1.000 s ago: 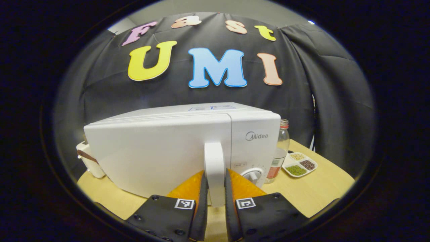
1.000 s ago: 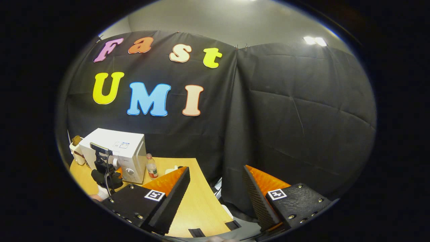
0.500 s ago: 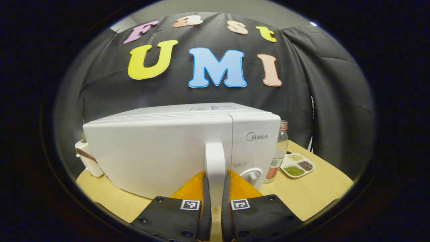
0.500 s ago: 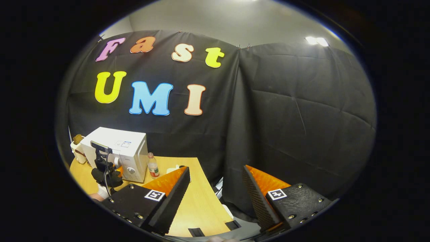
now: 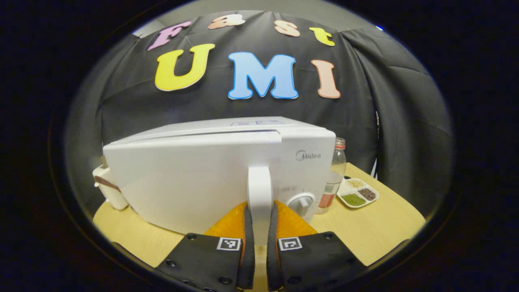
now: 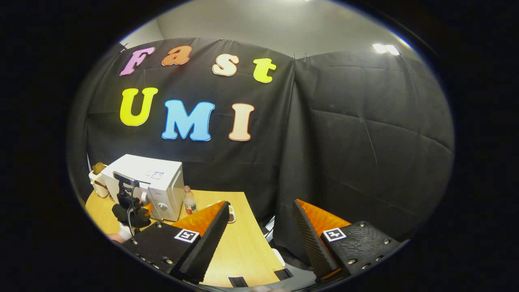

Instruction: Open the microwave oven with the left hand, put the food in, and close the microwave oven.

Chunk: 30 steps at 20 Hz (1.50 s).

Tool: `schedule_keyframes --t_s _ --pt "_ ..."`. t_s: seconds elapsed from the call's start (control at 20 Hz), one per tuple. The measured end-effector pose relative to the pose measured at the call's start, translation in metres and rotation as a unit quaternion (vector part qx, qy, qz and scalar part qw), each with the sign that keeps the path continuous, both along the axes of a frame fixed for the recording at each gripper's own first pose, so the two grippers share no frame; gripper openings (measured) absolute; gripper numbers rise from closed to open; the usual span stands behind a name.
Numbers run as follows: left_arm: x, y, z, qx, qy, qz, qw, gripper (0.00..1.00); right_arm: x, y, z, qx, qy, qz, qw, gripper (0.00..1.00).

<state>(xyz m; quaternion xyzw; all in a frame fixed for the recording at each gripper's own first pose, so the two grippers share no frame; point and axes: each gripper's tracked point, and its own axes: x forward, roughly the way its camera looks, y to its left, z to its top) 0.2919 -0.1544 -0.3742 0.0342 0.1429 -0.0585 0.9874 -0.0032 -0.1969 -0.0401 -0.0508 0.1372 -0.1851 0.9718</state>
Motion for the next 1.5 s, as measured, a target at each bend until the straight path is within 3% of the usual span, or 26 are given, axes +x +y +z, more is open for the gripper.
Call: schedule_keyframes --t_s 0.15,0.35,0.4,0.6,1.0,1.5 --pt "-0.027 0.009 0.007 0.019 -0.020 -0.002 1.000 0.19 0.000 -0.006 -0.003 0.010 0.000 0.004 1.000 0.95" --pt "-0.030 0.017 0.000 0.027 -0.012 0.007 1.000 0.35 0.001 -0.003 -0.005 0.014 0.000 0.021 1.000 0.95" --pt "-0.030 0.022 -0.005 0.029 -0.003 0.020 0.999 0.45 0.001 -0.002 -0.004 0.014 -0.002 0.024 1.000 0.95" --pt "-0.032 0.042 -0.019 0.021 0.015 0.041 0.999 1.00 -0.005 -0.005 -0.006 0.007 -0.001 0.029 1.000 0.95" --pt "-0.051 0.049 0.008 0.027 -0.015 0.029 0.999 0.96 -0.016 0.002 -0.011 0.016 0.001 0.038 0.999 0.95" --pt "-0.117 0.086 0.030 0.018 -0.018 0.036 0.999 1.00 -0.004 0.059 -0.017 0.030 0.005 0.111 0.993 0.95"
